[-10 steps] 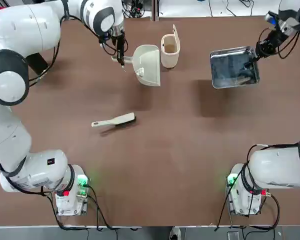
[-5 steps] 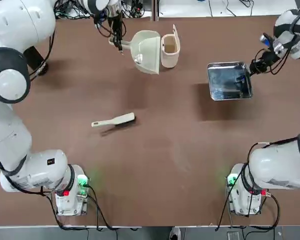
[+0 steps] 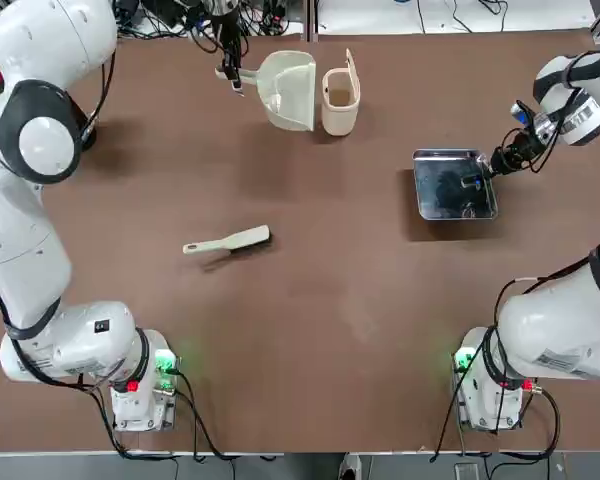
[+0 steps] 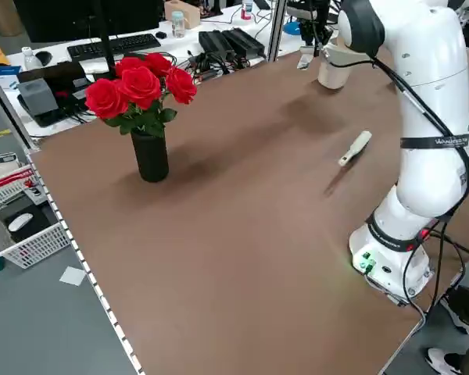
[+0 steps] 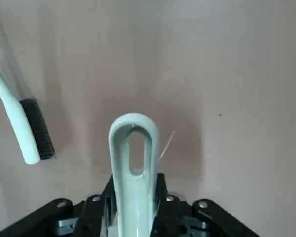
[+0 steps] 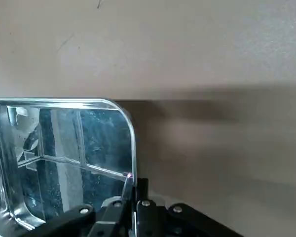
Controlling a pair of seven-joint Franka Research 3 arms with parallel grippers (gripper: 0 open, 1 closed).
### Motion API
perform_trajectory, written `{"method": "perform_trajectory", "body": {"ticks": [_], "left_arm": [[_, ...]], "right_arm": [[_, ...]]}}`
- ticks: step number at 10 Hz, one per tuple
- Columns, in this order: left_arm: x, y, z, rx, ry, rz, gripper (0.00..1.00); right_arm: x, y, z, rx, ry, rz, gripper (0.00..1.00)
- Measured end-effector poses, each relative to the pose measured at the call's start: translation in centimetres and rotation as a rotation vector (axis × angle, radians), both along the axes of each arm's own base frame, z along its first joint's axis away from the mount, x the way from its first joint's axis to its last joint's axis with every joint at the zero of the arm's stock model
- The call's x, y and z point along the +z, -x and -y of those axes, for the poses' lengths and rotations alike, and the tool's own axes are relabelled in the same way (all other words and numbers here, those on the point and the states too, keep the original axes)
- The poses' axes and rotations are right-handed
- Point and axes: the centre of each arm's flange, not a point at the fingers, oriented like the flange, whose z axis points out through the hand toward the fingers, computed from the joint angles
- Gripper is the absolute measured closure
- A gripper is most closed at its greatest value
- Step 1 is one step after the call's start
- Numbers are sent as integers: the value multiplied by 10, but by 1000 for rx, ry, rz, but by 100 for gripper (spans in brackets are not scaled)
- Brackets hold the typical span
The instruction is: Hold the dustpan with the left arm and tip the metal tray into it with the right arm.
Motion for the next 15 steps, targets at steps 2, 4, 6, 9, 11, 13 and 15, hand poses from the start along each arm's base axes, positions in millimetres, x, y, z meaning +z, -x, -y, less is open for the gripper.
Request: {"method": "perform_trajectory", "body": {"ticks": [2,4,6,9,11,13,15], "left_arm": [[-5,4,19,-25,-48,-4,67],[-30,18,53,-66,-133,-35,67],[-26,12,58,-27,-130,-20,67],[1,-8,40,97,-62,0,67],[11,-13,42,143,-34,34,67],[20,-21,42,166,-8,80,67],[29,-34,31,195,7,126,67]], "right_arm": [[-9,1,1,-8,-5,9,96],[-19,1,3,-45,-7,16,96],[-28,1,4,-55,-8,24,96],[-32,1,6,-51,5,33,96],[-32,1,7,-52,6,35,93],[-31,-1,7,-53,5,40,79],[-29,-3,7,-52,0,42,70]]}}
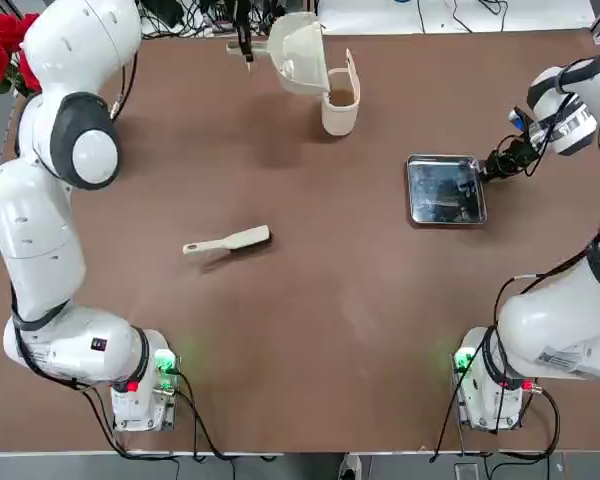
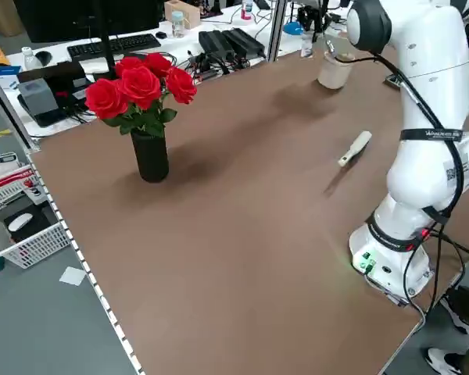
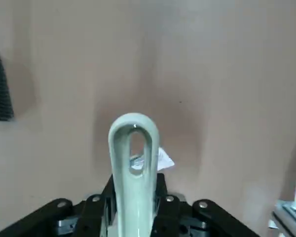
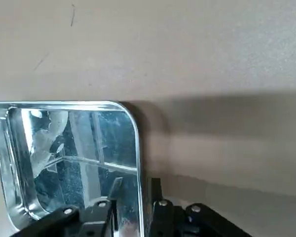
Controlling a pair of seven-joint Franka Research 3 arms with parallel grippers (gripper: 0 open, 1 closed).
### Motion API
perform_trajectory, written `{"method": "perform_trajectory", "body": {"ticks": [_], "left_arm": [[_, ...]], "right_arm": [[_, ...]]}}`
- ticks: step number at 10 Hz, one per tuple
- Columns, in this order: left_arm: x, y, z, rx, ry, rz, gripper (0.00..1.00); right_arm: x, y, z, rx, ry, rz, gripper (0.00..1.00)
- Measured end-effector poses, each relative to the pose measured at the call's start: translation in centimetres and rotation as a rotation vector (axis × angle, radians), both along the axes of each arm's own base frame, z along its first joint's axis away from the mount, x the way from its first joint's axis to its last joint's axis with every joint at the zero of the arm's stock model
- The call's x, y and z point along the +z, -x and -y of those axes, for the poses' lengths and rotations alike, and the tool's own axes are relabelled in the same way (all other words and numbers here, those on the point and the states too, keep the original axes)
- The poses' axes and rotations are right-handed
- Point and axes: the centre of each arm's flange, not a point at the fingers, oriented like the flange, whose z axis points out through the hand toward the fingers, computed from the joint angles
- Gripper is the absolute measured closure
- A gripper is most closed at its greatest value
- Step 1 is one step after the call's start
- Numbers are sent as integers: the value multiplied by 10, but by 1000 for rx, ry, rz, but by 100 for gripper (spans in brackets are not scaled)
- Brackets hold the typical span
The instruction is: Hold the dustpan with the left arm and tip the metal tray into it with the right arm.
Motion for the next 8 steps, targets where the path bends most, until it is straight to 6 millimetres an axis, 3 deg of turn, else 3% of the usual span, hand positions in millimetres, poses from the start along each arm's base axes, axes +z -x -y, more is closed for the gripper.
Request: {"method": "perform_trajectory", "body": {"ticks": [1,2,5,6,8], "left_arm": [[3,-6,-5,15,1,29,67],[2,-13,-7,27,-7,69,67],[-5,-14,20,48,-49,188,67],[0,-15,29,88,-31,246,67],[5,-20,34,128,-48,335,67]], "right_arm": [[2,-1,0,2,-5,1,66],[7,-4,1,3,-7,11,53],[55,-21,6,3,8,102,6],[76,-24,7,2,18,128,0],[122,-30,0,-13,62,122,0]]}}
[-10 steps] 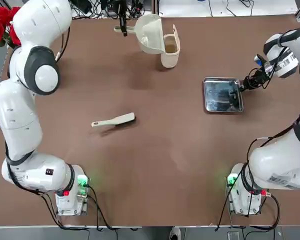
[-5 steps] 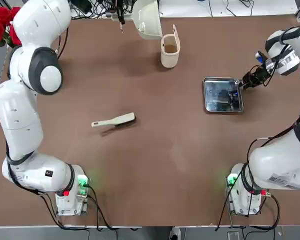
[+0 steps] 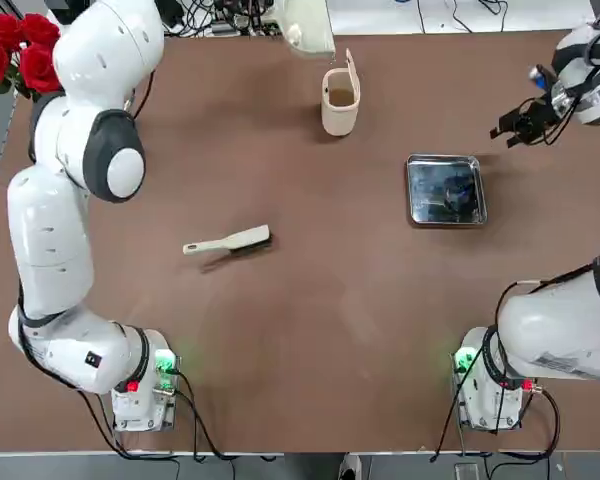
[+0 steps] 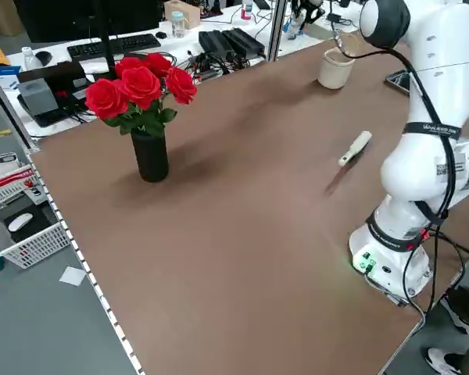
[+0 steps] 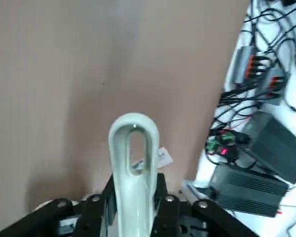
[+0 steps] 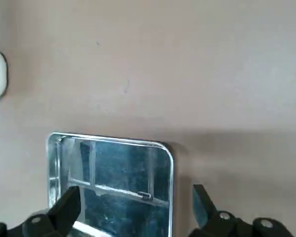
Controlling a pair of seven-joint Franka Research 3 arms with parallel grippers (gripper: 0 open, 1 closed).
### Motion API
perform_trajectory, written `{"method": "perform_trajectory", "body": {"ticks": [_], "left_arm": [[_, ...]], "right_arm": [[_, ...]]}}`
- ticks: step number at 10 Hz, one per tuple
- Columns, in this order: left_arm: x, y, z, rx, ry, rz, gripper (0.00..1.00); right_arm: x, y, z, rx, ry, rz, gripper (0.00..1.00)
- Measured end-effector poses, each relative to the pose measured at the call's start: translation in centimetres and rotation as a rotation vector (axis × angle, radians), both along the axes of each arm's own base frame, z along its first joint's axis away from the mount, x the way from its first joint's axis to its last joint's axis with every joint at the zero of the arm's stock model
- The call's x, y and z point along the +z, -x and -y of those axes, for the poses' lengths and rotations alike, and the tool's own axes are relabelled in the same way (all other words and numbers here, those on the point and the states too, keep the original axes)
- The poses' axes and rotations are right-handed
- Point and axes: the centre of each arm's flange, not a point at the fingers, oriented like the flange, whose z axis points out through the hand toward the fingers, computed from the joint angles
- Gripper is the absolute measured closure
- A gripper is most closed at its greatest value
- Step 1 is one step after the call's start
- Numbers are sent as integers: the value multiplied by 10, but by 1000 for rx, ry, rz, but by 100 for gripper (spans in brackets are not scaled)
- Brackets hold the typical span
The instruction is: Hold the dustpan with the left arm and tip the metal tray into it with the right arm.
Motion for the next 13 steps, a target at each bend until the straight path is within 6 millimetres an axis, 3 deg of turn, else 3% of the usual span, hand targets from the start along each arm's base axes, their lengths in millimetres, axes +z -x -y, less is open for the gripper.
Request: {"method": "perform_trajectory", "body": {"ticks": [2,6,8,10,11,13], "left_arm": [[1,5,12,-3,-55,55,67],[-3,34,58,-66,-119,82,67],[-10,42,64,-86,-197,83,67],[-13,43,64,-85,-222,76,67],[-14,42,62,-84,-231,79,67],[-13,41,60,-87,-254,94,67]], "right_arm": [[61,-9,-25,-12,58,-29,0],[181,-27,-87,24,287,-91,0],[244,-37,-119,47,420,-73,0],[301,-45,-139,69,498,10,0],[315,-46,-146,77,507,36,0],[316,-47,-147,80,511,35,0]]}}
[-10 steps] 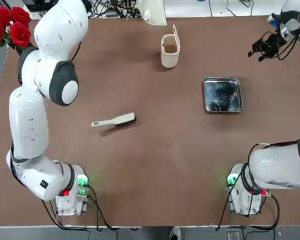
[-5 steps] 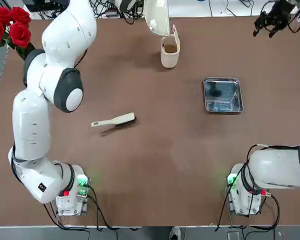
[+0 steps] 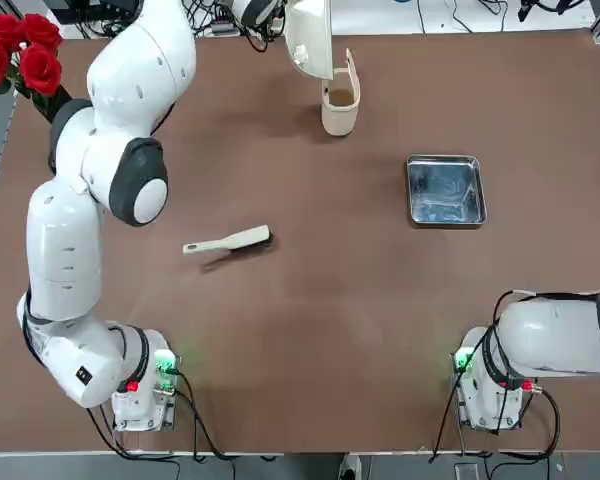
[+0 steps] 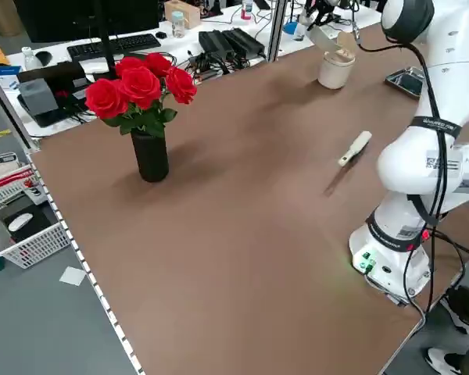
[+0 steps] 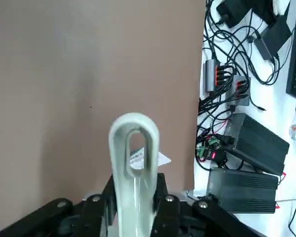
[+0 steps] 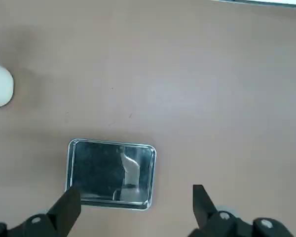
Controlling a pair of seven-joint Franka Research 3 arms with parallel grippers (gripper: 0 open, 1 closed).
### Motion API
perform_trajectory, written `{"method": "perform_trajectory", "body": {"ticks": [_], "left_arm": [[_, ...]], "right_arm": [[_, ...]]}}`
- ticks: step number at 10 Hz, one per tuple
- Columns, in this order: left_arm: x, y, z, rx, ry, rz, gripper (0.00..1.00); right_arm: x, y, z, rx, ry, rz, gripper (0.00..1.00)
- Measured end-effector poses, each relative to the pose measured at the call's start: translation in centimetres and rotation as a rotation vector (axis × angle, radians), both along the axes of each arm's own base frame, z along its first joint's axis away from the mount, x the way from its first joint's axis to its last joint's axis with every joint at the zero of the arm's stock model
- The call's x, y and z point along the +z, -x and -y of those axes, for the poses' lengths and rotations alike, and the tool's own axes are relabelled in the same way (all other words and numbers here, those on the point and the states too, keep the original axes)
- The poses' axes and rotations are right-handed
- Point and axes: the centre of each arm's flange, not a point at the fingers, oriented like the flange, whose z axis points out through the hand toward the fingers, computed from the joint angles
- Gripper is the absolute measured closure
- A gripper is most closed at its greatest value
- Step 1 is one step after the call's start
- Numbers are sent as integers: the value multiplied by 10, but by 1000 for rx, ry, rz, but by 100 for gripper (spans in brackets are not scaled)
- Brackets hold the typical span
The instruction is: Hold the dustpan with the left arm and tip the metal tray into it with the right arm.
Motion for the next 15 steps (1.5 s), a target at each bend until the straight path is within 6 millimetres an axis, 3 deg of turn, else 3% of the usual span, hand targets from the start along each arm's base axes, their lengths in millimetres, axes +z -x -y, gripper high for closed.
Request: {"method": "perform_trajectory", "body": {"ticks": [7,12,15], "left_arm": [[3,6,9,17,-56,67,67],[6,25,36,7,-115,166,67],[7,28,40,-3,-139,193,67]], "right_arm": [[2,2,12,-22,-1,-15,0],[5,3,12,-23,-1,-11,0],[7,3,12,-23,-1,-8,0]]}}
